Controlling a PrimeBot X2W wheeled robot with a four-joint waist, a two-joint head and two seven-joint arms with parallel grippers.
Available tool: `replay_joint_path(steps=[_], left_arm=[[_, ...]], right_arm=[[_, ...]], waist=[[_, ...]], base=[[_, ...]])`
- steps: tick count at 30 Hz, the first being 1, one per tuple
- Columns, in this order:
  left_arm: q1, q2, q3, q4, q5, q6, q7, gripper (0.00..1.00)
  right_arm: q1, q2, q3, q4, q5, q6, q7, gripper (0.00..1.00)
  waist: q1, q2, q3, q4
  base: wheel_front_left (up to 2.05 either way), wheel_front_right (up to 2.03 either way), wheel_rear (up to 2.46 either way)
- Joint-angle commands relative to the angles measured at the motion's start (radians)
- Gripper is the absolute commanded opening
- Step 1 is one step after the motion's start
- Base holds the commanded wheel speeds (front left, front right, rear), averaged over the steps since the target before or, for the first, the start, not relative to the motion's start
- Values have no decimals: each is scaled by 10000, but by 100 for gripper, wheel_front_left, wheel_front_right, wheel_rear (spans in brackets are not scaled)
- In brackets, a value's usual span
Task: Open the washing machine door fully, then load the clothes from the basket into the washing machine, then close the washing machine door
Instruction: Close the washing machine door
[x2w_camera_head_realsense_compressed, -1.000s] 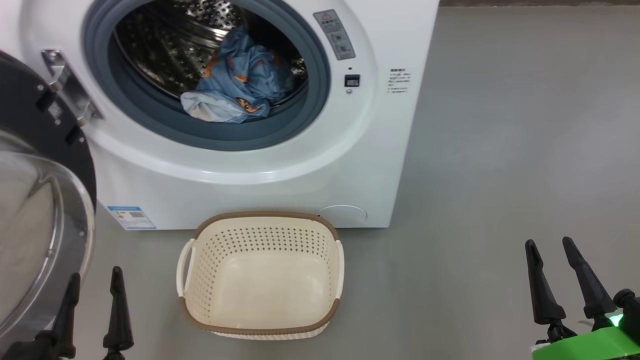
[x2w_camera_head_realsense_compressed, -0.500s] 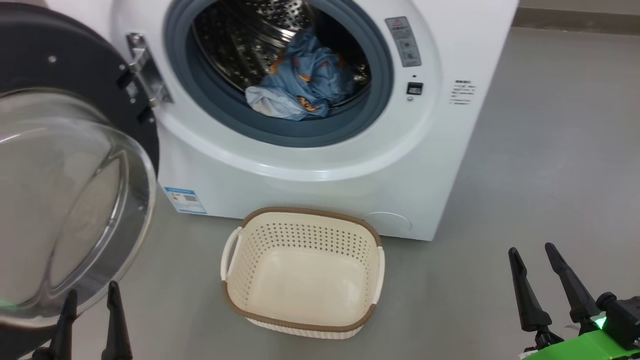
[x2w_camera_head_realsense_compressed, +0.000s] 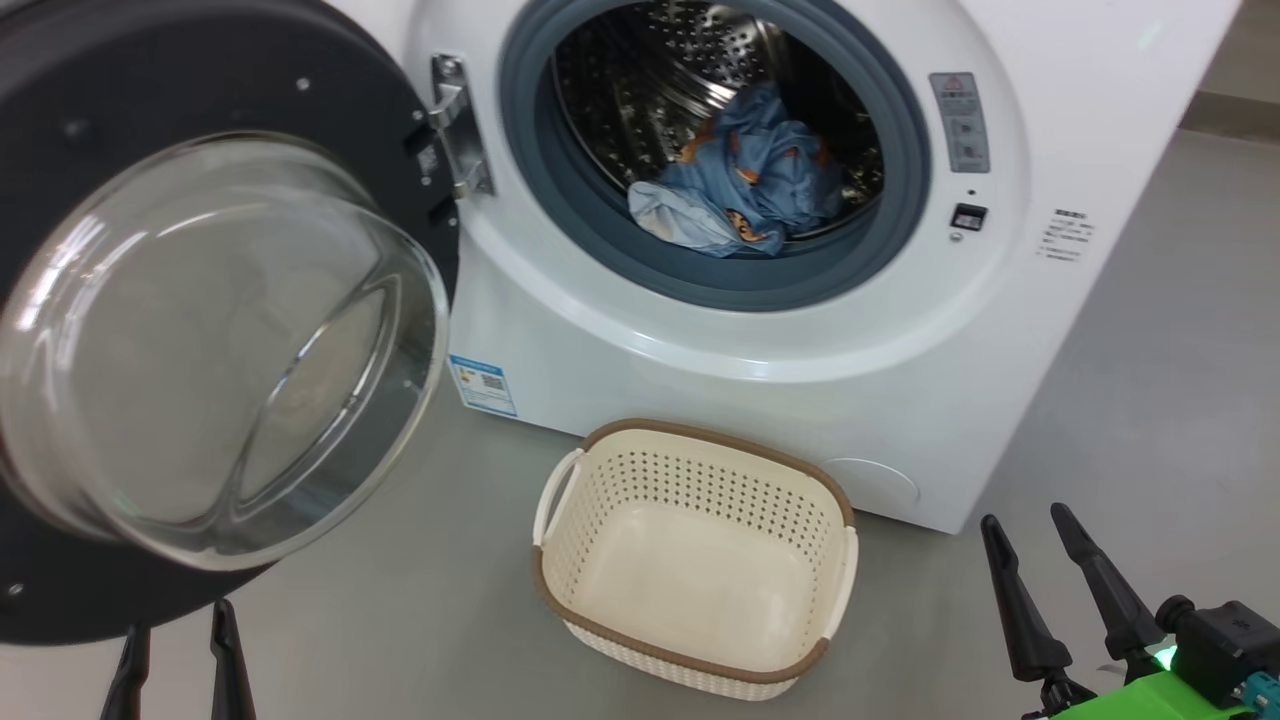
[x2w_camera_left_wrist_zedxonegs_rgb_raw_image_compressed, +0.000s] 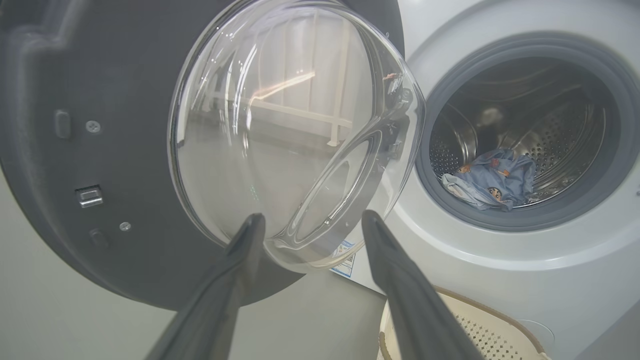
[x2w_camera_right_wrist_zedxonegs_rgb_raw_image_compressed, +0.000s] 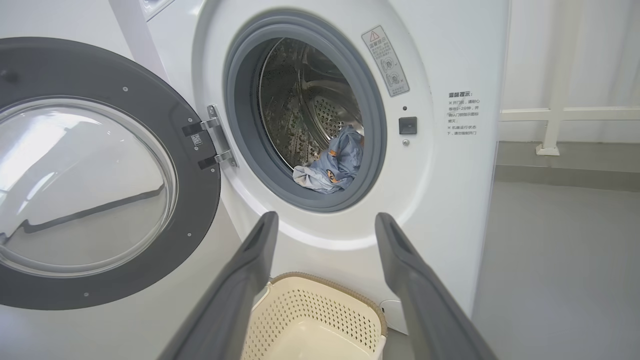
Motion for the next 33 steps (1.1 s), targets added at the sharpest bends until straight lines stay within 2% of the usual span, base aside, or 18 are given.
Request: replay_joint_path(steps=[1,14,33], left_arm=[[-113,73,348,-360,110,4,-63,100],[-2,-45,573,-567,230,4,-63,100],[-67,-165,744,-766,202,4,-63,100]], right_arm=[[-297,-220,262,-187,35,56,-51,100],[-387,-183,475,-128,52,56,-51,100],[-467,-229,516,-120,81,56,-51,100]], waist=[[0,0,-198,444],[0,0,-154,1189],[0,0,-32,1334]], base=[[0,0,0],[0,0,0],[0,0,0]])
